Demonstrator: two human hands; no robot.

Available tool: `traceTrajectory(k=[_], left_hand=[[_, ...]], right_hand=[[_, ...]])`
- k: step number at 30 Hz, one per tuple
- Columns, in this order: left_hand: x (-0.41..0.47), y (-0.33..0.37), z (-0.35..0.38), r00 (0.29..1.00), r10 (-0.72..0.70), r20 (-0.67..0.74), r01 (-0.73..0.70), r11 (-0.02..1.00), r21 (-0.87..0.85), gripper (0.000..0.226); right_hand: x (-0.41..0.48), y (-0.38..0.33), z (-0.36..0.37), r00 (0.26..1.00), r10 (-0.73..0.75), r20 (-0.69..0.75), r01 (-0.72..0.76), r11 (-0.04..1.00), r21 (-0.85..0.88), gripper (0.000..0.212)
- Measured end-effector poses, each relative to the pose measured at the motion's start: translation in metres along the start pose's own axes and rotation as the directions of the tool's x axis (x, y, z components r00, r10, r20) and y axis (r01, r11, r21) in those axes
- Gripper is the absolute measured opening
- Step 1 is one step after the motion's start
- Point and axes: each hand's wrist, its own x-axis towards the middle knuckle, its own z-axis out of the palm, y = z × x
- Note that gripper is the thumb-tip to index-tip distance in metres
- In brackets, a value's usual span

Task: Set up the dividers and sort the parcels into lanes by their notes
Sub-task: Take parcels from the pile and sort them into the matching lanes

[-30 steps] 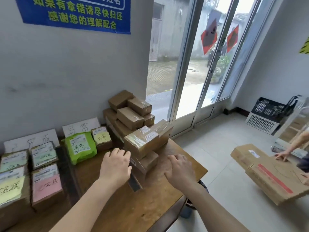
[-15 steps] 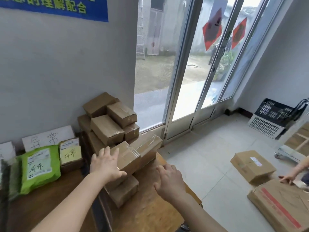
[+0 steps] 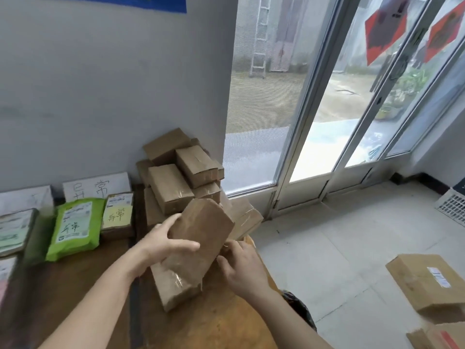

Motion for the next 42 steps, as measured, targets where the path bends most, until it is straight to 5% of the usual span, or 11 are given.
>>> traceTrajectory(k=[3,6,9,11,19,22,24,38,42], left_hand=[[-0.021,0.004,0.003,0.988,0.074,0.137,-0.006,0.896,-0.445,0.111],[-0.036,0.0,0.012,0.979,0.073,0.193,0.098,0.656,-0.748,0.094],[-0.045,-0.009,0.03,0.968,0.077,0.239,0.175,0.479,-0.86,0.056],[-0.042,-0.016,0.042,0.98,0.022,0.2,0.17,0.435,-0.884,0.05],[-0.035,-0.016,0.074,0.953,-0.172,-0.25,-0.093,0.619,-0.78,0.035],[-0.045,-0.015,0.077,0.982,-0.085,-0.168,-0.059,0.711,-0.7,0.069],[-0.051,-0.016,0.075,0.989,-0.065,-0.131,-0.048,0.697,-0.715,0.089],[-0.144,-0.043,0.012,0.846,-0.199,-0.495,-0.243,0.683,-0.689,0.053],[-0.185,-0.075,-0.017,0.812,-0.28,-0.512,-0.235,0.646,-0.726,0.06]], right_hand=[[0.0,-0.006,-0.006,0.999,-0.038,-0.017,0.041,0.961,0.274,0.035],[-0.003,-0.011,-0.02,0.991,0.006,0.137,-0.096,0.746,0.659,0.037],[-0.003,-0.009,-0.026,0.948,-0.021,0.318,-0.259,0.532,0.806,0.04],[-0.002,-0.006,-0.025,0.935,-0.027,0.355,-0.304,0.457,0.836,0.036],[-0.002,0.001,-0.01,0.956,-0.014,0.293,-0.254,0.465,0.848,0.028],[-0.003,-0.005,-0.008,0.965,-0.058,0.254,-0.195,0.487,0.851,0.025],[-0.003,-0.011,-0.007,0.967,-0.09,0.236,-0.162,0.499,0.851,0.025],[-0.028,-0.103,0.026,0.879,-0.359,0.313,-0.101,0.501,0.859,0.066],[-0.047,-0.151,0.052,0.863,-0.392,0.319,-0.074,0.527,0.847,0.059]])
